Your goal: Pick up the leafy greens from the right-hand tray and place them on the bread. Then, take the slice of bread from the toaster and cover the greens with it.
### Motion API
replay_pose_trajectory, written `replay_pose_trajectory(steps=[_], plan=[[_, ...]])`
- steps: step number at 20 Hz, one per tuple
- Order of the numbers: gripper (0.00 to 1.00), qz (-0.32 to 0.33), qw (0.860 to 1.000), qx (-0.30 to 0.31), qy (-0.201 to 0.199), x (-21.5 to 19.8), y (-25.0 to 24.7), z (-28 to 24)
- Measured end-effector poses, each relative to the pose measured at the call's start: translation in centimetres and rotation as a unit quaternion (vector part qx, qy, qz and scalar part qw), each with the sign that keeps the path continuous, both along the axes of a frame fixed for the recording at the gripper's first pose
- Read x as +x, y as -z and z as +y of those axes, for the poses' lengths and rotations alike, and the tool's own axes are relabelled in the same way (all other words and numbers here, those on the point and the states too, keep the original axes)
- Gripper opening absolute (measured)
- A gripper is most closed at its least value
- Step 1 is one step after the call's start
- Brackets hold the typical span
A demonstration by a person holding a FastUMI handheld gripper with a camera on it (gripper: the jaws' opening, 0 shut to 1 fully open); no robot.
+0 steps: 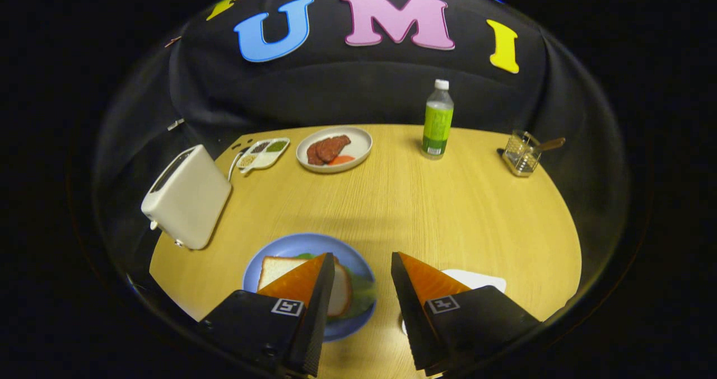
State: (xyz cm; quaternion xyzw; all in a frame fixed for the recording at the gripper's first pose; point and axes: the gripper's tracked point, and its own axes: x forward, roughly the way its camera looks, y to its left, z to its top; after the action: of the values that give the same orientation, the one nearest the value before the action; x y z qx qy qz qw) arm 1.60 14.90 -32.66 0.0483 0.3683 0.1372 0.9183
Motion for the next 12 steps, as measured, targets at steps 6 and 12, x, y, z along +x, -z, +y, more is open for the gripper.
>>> replay_pose_trajectory(steps=[6, 12], plan=[[0.7, -0.129, 0.991, -0.018, -0.001, 1.6, -10.5, -1.7], [0.73, -0.202, 0.979, 0.001, 0.015, 0.4, -18.7, -3.3]])
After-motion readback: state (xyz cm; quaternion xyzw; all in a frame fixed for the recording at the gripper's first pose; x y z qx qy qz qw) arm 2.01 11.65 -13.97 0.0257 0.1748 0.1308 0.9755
